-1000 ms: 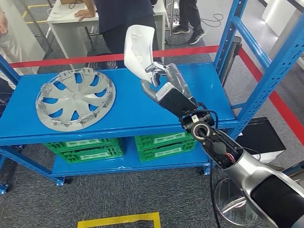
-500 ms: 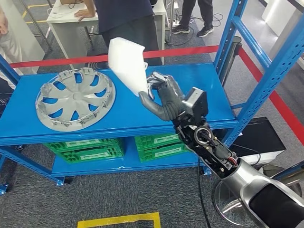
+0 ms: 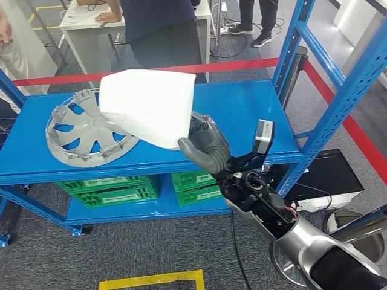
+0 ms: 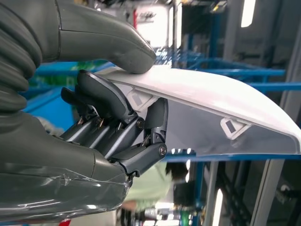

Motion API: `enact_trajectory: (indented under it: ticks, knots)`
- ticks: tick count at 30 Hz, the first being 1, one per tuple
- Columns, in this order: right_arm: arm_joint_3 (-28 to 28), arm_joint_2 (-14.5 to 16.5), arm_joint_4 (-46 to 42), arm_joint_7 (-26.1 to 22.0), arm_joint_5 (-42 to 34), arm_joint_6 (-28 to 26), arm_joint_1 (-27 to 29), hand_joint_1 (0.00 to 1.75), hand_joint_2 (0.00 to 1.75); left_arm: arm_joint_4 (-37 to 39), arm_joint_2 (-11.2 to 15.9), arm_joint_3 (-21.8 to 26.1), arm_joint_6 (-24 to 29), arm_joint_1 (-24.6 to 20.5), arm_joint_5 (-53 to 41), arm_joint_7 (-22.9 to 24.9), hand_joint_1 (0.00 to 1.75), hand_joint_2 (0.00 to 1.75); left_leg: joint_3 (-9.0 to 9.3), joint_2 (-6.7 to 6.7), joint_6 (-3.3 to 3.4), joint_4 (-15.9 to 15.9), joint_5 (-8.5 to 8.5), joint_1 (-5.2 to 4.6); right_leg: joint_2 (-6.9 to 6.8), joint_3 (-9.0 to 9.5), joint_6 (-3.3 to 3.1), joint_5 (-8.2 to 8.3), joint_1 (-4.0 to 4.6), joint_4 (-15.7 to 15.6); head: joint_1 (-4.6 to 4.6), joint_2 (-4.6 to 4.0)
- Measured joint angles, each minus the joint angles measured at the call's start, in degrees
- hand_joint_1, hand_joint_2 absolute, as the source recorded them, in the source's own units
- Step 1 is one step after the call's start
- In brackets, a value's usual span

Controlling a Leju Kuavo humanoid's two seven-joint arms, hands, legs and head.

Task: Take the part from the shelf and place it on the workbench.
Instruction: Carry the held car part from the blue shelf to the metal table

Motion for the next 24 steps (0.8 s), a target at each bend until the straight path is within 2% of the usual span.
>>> enact_trajectory:
  ticks: [14, 24]
  knots:
    - [0.54, 4.38, 5.47, 1.43, -8.49, 13.46, 0.68, 1.75, 1.75, 0.0, 0.13, 0.0, 0.46, -0.03, 0.53, -0.16, 0.0, 1.75, -0.03, 0.0, -0.01, -0.01, -0.01, 0.0, 0.0, 0.0, 0.0, 0.0, 0.0, 0.0, 0.0, 0.0]
    - [2.9, 8.22, 11.48, 2.66, -7.24, 14.79, -0.88, 1.75, 1.75, 0.0, 0.32, 0.34, 1.75, -0.05, 2.87, -0.25, 0.0, 1.75, -0.04, -0.01, -0.02, -0.03, -0.01, 0.0, -0.01, 0.0, -0.01, -0.01, 0.01, 0.0, -0.01, 0.0]
